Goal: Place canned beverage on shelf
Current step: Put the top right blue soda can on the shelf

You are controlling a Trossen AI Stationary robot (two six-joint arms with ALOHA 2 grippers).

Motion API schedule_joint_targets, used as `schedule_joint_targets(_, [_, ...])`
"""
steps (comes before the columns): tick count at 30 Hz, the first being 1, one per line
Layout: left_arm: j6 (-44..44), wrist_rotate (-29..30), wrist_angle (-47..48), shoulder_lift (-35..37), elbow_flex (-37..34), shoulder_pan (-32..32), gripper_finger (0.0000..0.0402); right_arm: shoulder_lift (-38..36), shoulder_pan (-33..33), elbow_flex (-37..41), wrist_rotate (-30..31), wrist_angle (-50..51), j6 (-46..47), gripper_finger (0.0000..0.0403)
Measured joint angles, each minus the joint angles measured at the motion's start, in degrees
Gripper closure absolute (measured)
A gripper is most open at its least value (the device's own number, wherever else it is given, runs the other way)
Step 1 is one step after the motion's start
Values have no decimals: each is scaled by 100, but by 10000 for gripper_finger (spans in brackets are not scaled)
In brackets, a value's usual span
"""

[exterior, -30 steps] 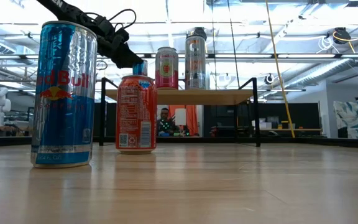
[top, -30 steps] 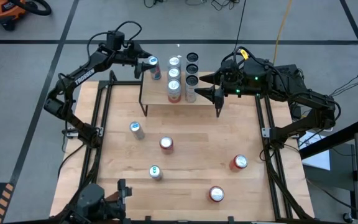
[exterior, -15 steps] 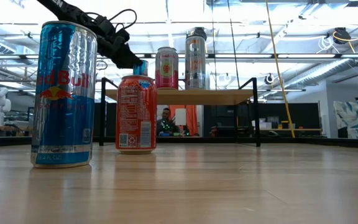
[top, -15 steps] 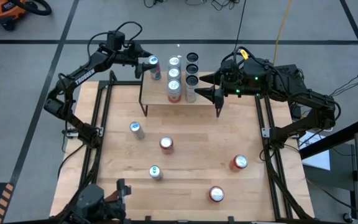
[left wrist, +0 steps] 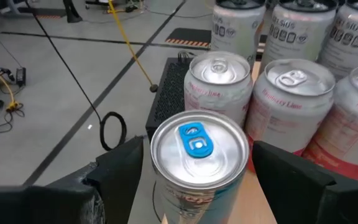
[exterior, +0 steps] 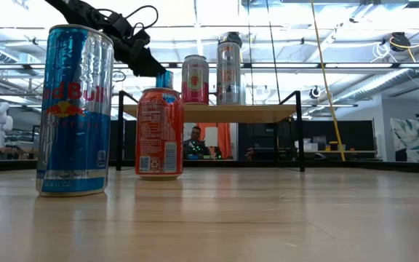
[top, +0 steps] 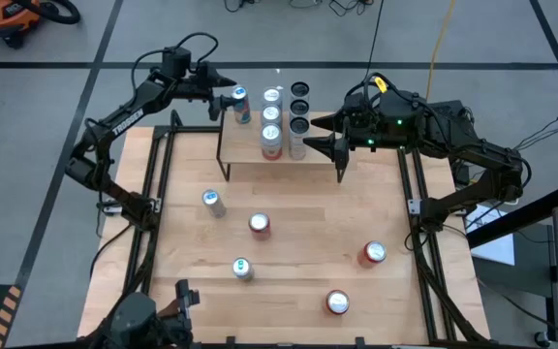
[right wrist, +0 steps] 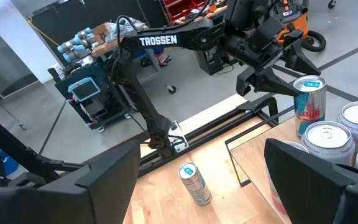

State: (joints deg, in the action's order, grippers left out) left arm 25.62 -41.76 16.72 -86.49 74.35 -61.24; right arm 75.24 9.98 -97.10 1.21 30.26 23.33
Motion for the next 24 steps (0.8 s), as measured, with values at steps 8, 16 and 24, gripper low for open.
schedule_joint_targets(8, [-489,299,89,147,0,65,105,0,4,0,0,0,-33,80])
schedule_joint_targets(16, [-1018,1161,170,215,-4,514,105,0,4,0,14,1,-53,80])
schedule_joint_targets(24, [-1017,1806,179,215,-4,853,105,0,7,0,20,2,-66,80])
